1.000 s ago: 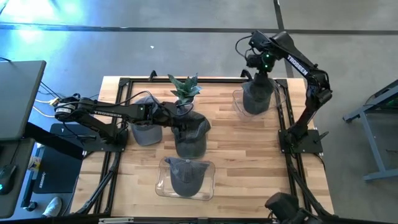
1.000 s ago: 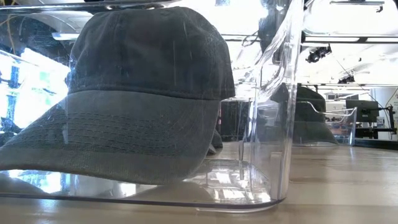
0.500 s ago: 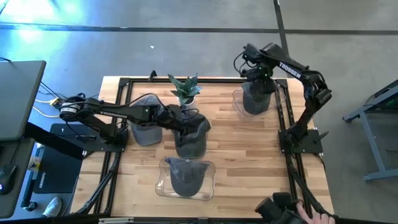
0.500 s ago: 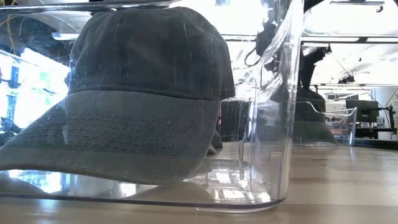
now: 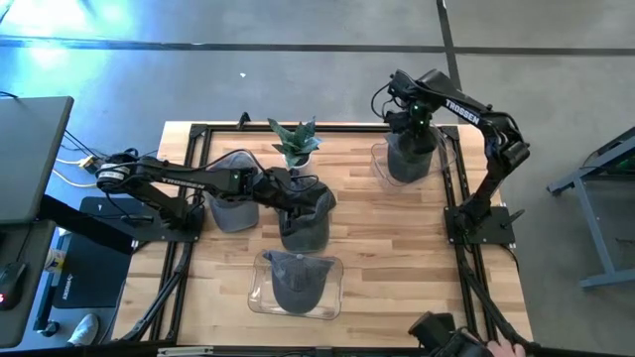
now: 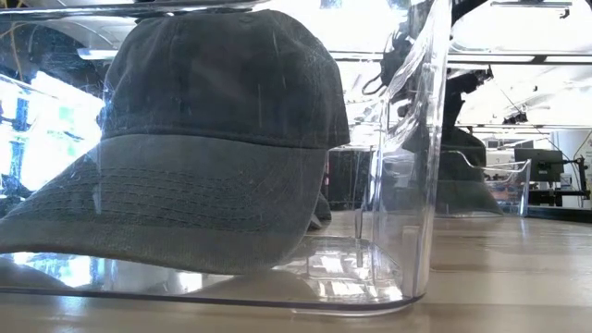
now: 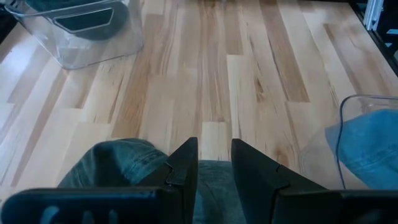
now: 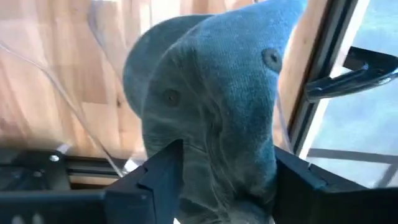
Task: Pick & Place hat
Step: Put the right dark green cap into the top transparent bin
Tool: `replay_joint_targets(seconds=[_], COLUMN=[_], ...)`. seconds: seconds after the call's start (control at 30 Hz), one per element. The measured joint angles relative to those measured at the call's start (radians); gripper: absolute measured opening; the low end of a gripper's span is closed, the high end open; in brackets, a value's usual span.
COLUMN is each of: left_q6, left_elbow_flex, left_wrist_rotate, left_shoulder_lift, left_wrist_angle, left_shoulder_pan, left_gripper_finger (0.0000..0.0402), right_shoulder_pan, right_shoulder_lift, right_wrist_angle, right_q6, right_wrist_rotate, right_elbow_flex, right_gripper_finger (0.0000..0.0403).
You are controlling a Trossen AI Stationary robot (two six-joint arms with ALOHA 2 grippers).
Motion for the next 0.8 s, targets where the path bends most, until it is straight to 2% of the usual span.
replay_joint_targets(seconds=[0.3, 0.47, 0.53, 0.67, 0.8], left_q6=[0.0, 0.0, 0.0, 0.0, 0.0], left_elbow_flex=[0.0, 0.0, 0.0, 0.0, 0.0], left_wrist_rotate=[0.0, -0.001, -0.001, -0.001, -0.001], left_shoulder_lift=[0.0, 0.0, 0.0, 0.0, 0.0], left_wrist_angle=[0.0, -0.001, -0.001, -0.001, -0.001], left_shoulder_pan=[0.0, 0.0, 0.0, 0.0, 0.0], left_gripper_finger=[0.0092, 0.0092, 0.0092, 0.0092, 0.0092], right_shoulder_pan=[0.021, 0.026, 0.027, 0.027, 0.029], right_shoulder_lift=[0.0, -0.002, -0.004, -0.004, -0.006], right_wrist_angle=[-0.122, -0.126, -0.127, -0.127, -0.127], right_q6=[0.006, 0.108, 0.14, 0.262, 0.383], right_wrist_rotate=[-0.099, -0.186, -0.24, -0.355, -0.403], right_elbow_flex=[0.0, 0.0, 0.0, 0.0, 0.0], right_gripper_finger=[0.0085, 0.0018, 0.0011, 0.0028, 0.0021])
